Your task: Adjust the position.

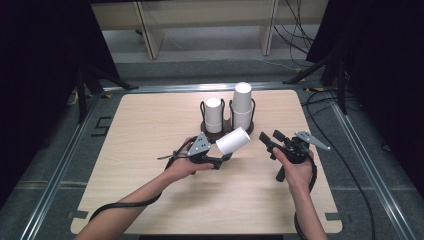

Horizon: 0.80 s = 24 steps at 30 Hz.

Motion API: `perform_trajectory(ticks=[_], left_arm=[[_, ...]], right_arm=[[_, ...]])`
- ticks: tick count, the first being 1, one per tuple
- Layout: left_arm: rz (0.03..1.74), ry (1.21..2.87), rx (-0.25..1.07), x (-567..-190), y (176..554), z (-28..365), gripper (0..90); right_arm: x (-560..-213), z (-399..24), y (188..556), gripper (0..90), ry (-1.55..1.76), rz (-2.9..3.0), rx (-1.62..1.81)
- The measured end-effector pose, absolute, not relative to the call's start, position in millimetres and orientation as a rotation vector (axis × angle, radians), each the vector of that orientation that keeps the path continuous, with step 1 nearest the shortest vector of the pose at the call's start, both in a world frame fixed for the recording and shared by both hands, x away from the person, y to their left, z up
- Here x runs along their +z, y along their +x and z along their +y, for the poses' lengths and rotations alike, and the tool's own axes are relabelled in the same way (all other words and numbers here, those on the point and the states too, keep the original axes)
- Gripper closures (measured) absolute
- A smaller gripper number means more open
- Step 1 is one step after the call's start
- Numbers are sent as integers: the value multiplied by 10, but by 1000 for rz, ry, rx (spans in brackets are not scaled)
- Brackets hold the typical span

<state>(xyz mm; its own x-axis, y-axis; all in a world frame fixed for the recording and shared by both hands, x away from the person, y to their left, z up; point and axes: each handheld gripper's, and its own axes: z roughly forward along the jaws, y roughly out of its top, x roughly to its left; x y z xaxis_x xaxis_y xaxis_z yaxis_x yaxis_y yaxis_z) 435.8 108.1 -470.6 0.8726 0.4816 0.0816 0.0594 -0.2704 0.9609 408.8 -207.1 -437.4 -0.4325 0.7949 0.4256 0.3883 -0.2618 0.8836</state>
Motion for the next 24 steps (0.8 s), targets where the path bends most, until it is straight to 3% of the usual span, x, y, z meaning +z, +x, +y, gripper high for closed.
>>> perform_trajectory(ticks=[24], left_arm=[[313,1934,433,-4581,4266,1446,269]], right_arm=[[-4562,-2071,4046,280,1225,1946,1626]])
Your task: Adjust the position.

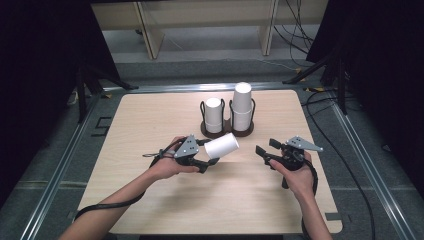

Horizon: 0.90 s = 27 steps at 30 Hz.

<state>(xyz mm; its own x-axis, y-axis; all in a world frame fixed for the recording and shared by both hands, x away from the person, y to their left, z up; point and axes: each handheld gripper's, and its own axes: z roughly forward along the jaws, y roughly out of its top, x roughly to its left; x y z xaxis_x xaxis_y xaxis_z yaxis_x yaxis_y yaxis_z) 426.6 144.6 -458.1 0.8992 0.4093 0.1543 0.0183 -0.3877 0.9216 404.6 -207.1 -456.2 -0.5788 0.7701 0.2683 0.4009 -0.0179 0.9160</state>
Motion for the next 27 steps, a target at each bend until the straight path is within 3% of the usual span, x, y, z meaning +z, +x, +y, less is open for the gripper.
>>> perform_trajectory(ticks=[27], left_arm=[[230,2021,435,-4389,4226,1846,270]], right_arm=[[-4562,-2009,4017,272,1021,2160,1614]])
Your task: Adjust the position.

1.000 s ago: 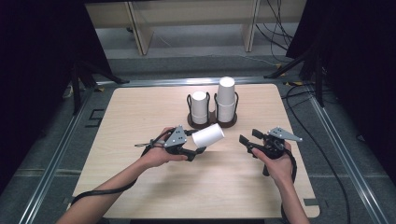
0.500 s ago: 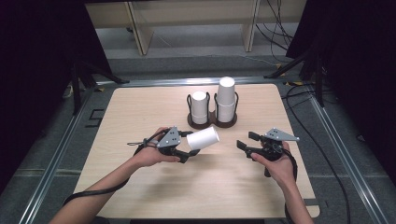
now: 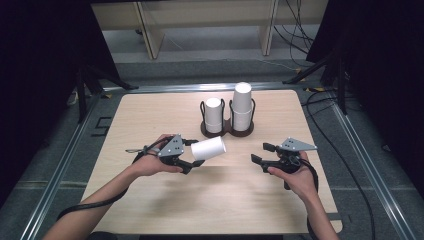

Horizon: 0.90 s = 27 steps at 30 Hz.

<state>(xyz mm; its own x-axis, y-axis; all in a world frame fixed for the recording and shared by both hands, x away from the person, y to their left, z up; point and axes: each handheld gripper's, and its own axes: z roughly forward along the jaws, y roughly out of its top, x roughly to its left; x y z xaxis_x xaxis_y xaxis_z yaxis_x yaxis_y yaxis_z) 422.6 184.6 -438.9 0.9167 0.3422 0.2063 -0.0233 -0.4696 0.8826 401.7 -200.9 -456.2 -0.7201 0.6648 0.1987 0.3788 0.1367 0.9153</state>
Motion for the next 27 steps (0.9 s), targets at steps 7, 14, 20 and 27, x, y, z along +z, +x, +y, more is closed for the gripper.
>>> perform_trajectory(ticks=[7,14,20,27], left_arm=[[223,2035,432,-4344,4224,1884,270],[192,2077,419,-4320,4228,1906,270],[182,2096,418,-4296,4201,1930,271],[168,2123,415,-4264,4174,1958,271]], right_arm=[[-4559,-2003,4015,272,994,2141,1606],[-4549,-1979,4008,273,1002,2149,1618],[-4550,-1968,3996,274,1020,2149,1635],[-4561,-1906,4033,274,972,2163,1638]])
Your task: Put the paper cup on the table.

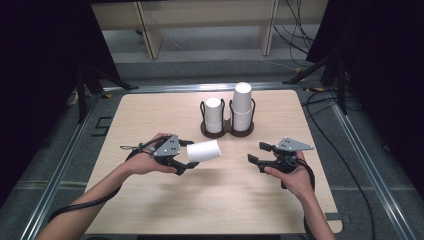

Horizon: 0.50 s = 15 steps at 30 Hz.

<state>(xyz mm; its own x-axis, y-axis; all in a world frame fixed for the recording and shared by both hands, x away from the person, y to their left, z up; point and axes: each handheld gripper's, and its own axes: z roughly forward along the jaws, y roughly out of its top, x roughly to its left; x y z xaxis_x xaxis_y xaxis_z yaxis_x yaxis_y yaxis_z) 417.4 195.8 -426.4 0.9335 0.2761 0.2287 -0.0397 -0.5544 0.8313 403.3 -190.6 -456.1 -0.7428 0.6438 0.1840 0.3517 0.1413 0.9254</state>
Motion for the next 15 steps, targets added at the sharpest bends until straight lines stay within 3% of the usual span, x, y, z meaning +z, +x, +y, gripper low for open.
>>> perform_trajectory(ticks=[15], left_arm=[[40,2260,388,-4163,4187,1823,271]], right_arm=[[-4618,-1814,4069,278,789,2353,1600]])
